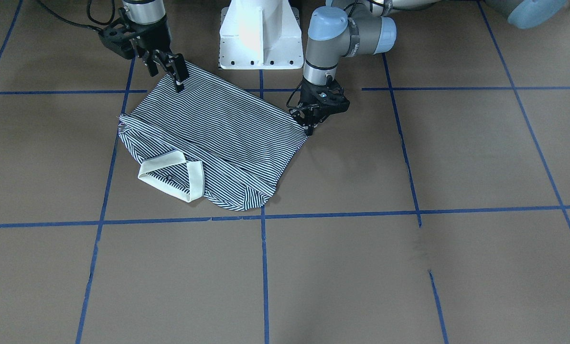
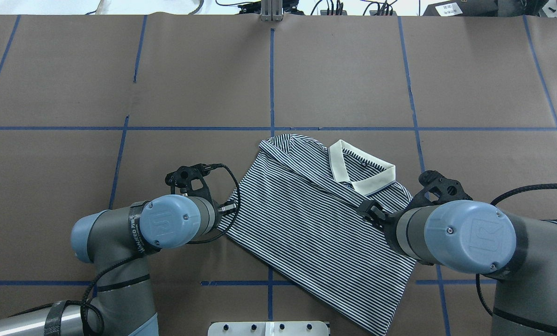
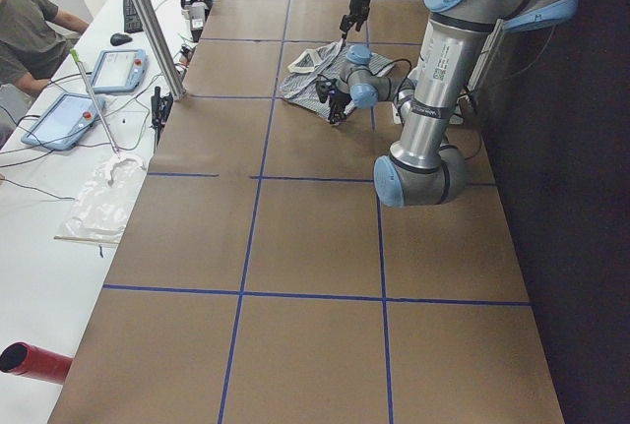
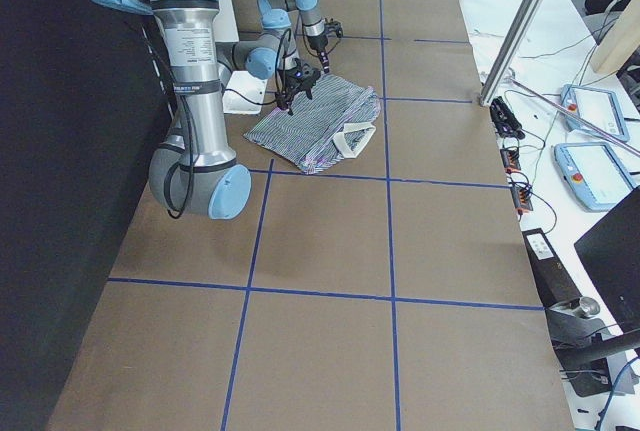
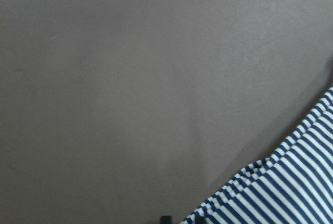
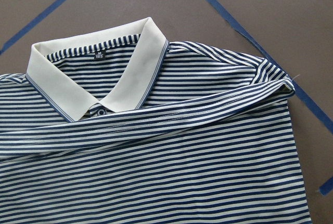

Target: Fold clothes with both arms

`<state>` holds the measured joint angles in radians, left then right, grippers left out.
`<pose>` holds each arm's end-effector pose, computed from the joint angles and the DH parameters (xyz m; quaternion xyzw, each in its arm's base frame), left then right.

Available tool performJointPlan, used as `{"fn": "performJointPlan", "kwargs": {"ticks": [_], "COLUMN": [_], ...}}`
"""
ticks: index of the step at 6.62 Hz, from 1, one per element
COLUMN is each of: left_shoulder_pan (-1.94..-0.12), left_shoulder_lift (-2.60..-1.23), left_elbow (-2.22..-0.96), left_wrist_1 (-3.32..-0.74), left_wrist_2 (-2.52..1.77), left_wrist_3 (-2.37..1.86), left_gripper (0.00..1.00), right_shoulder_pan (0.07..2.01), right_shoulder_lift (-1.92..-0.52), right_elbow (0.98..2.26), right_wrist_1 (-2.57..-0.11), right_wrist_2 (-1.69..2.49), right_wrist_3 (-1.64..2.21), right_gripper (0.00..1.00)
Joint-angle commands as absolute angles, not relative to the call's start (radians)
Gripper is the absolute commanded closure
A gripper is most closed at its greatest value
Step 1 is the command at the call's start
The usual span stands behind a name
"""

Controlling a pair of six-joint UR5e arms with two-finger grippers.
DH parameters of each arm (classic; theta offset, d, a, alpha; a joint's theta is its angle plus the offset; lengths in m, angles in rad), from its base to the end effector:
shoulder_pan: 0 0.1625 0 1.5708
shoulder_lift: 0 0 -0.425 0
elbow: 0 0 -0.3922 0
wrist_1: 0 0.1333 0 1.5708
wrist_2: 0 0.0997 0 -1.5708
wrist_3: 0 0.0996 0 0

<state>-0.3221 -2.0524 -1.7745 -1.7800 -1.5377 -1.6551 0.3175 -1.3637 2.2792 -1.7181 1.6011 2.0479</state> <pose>0.5644 -0.3323 0.2755 0.0661 0.4276 -0.1889 0.8815 -0.4032 -0.2696 0.2698 -0.0439 -0.3724 0.3535 0.8570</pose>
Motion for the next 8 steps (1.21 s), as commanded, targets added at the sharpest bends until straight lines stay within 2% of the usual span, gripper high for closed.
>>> {"fn": "performJointPlan", "kwargs": {"ticks": [1,4,6,8], "left_shoulder_pan": [-0.322,-0.409,-0.455,-0.585], "left_shoulder_lift": [-2.051,-2.025,-2.032,-2.118], "left_elbow": [-1.782,-1.802,-1.767,-1.612], "left_wrist_1": [-1.775,-1.761,-1.770,-1.886], "left_wrist_2": [-1.537,-1.531,-1.455,-1.433], "left_wrist_3": [-1.655,-1.490,-1.399,-1.294], "left_gripper": [1.00,1.00,1.00,1.00], "right_shoulder_pan": [0.316,0.316,0.316,0.316], "right_shoulder_lift": [-1.364,-1.365,-1.365,-1.365], "right_elbow": [2.276,2.275,2.275,2.263], "right_wrist_1": [-1.718,-1.718,-1.717,-1.717], "right_wrist_2": [1.600,1.600,1.598,1.589], "right_wrist_3": [2.048,2.048,2.048,2.046], "right_gripper": [0.00,0.00,0.00,0.00]}}
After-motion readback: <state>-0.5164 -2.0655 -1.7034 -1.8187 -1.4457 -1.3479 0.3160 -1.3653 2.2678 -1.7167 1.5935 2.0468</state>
